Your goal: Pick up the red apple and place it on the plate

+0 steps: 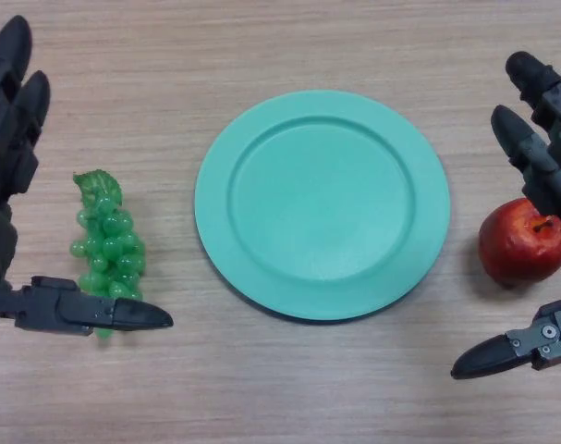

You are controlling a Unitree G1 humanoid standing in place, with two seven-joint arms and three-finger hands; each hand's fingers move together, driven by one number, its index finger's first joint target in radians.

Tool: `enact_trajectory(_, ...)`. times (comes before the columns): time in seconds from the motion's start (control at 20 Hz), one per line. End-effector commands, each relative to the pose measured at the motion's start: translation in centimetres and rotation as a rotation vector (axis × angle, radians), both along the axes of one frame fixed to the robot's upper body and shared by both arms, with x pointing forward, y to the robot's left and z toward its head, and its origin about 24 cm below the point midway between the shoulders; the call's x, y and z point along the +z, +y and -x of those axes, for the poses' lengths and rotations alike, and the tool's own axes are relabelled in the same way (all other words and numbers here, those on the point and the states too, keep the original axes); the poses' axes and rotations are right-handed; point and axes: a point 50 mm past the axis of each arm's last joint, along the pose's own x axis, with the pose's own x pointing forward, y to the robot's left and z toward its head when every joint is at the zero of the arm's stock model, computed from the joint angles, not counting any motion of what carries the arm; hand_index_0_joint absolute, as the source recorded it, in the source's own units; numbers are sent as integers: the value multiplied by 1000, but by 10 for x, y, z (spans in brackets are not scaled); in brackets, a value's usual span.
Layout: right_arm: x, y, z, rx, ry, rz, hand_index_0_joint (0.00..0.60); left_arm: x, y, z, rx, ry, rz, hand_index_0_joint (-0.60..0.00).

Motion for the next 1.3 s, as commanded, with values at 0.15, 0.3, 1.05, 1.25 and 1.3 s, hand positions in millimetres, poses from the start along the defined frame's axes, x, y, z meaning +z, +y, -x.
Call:
enact_trajectory(0.15, 27, -1, 14, 7, -218, 0, 0, 29, 5, 19, -7, -229, -38, 0)
enact_trajectory(0.3, 28, -3, 15, -9, -220, 5, 0, 27, 4, 20, -11, -214, -41, 0)
enact_trajectory(1.05, -16, -93, -79, -308, -210, 188, 0, 21, -6, 11, -67, -181, -35, 0)
enact_trajectory(1.25, -37, -96, -89, -327, -135, 217, 0, 21, -4, 13, -58, -189, -34, 0)
enact_trajectory(1.3, -38, -96, -89, -326, -129, 216, 100, 21, -3, 13, -56, -190, -34, 0)
